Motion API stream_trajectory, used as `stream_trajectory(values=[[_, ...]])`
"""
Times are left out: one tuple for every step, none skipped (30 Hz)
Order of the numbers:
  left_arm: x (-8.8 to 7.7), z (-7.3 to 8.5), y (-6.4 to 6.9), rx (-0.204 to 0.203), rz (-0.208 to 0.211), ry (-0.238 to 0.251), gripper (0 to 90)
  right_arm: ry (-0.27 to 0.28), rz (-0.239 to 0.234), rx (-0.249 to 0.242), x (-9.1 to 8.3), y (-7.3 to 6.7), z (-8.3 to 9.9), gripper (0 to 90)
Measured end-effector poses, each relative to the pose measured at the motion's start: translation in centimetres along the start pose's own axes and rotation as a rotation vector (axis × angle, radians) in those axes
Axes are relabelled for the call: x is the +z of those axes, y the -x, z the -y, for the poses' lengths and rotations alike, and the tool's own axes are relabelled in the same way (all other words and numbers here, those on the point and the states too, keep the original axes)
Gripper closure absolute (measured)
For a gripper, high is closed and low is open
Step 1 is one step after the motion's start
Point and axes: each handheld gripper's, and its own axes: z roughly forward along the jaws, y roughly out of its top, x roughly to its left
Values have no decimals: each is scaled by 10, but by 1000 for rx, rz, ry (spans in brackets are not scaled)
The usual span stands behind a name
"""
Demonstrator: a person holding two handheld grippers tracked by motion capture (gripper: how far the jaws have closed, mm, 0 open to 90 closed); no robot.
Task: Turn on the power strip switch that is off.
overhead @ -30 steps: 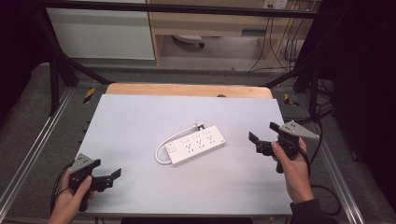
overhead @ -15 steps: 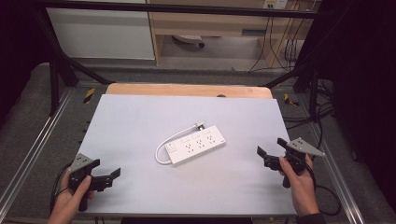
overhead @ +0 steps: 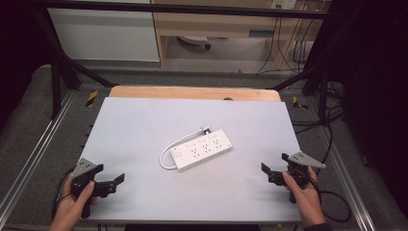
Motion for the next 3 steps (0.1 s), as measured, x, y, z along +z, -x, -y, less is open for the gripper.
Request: stream_trajectory(values=[[0,0,0,-1,1,0,59,-19,1,-9,2,-1,1,41],[0,0,0,-1,1,0,59,-35,2,-15,4,-2,3,40],[1,0,0,0,1,0,59,-48,4,-21,7,-3,4,40]])
